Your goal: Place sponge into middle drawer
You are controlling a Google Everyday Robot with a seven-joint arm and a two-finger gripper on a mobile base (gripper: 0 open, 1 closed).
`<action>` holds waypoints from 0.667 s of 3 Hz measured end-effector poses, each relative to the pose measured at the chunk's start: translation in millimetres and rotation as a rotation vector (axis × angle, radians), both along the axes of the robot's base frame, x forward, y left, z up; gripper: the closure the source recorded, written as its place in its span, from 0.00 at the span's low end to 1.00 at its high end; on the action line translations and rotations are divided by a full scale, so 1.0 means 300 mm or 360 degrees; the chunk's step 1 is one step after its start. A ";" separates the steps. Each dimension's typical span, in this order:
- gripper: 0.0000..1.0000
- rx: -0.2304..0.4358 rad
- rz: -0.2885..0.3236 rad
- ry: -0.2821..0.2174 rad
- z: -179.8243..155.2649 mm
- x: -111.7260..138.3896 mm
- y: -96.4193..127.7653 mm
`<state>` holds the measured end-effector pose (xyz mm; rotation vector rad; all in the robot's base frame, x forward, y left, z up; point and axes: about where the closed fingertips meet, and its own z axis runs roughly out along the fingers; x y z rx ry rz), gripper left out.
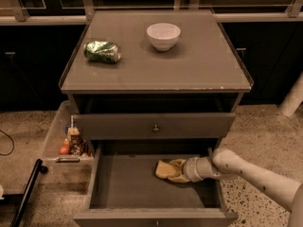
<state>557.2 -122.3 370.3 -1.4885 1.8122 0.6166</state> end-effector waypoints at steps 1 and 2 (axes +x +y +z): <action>0.34 0.0000 0.0000 0.0000 0.000 0.000 0.000; 0.11 0.0000 0.0000 0.0000 0.000 0.000 0.000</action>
Offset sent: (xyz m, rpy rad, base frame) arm 0.0000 0.0000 0.0000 0.0000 0.0000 0.0000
